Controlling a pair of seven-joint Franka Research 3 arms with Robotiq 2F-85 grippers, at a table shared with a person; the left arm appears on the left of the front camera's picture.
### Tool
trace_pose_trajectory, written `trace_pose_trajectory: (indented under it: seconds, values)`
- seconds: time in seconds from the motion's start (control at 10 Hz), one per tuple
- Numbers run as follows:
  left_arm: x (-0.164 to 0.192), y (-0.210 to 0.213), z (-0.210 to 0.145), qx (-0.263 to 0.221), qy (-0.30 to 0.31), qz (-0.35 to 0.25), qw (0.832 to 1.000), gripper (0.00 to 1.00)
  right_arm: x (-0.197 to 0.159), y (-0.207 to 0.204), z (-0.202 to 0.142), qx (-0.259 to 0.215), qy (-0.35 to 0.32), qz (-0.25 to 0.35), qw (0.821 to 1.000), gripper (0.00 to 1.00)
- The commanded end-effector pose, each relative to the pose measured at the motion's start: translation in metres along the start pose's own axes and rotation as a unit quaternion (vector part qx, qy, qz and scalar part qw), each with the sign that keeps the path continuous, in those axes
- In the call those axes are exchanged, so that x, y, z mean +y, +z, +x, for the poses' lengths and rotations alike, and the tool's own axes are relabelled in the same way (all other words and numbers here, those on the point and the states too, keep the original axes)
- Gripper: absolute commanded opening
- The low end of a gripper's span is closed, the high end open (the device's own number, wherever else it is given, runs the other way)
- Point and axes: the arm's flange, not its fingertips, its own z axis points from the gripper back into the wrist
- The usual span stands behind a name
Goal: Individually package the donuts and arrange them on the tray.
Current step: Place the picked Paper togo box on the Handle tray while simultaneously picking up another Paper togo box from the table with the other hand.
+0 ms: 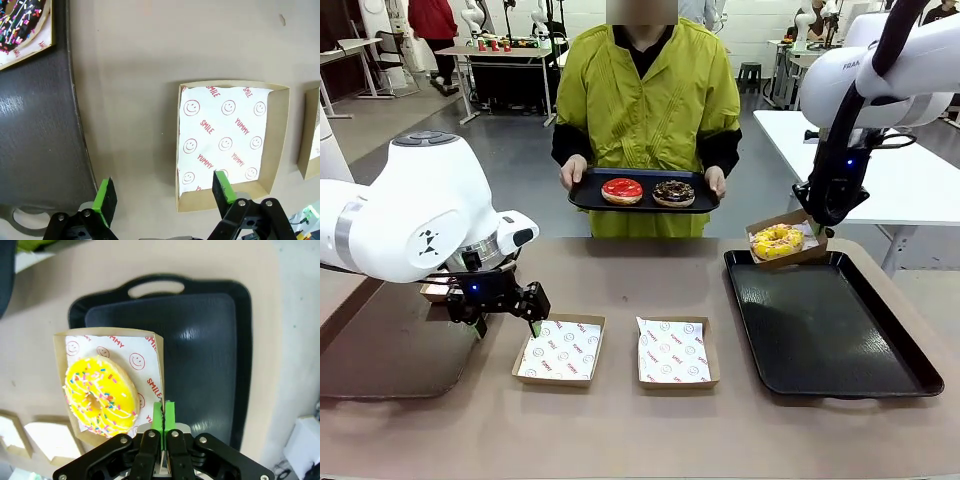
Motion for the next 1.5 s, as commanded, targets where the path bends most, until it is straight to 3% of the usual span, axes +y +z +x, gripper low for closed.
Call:
trace_pose_trajectory:
  seconds: [0.0,0.4,1.3,1.4]
  values:
    - [-0.016,-0.008,0.007,0.01,0.008,0.004,1.0,1.0,-0.009,-0.02,0.005,-0.016,-0.011,0.024,1.0,0.01]
    - [-0.025,-0.032,0.021,0.035,0.017,0.015,0.999,1.0,-0.011,-0.05,0.012,0.034,0.008,0.029,0.999,0.01]
    - [-0.024,-0.043,0.032,0.05,0.026,0.021,0.998,1.0,0.003,-0.078,0.033,0.045,0.013,0.043,0.998,0.01]
    - [-0.023,-0.041,0.033,0.046,0.023,0.017,0.999,0.4,0.003,-0.078,0.033,0.05,0.017,0.047,0.998,0.49]
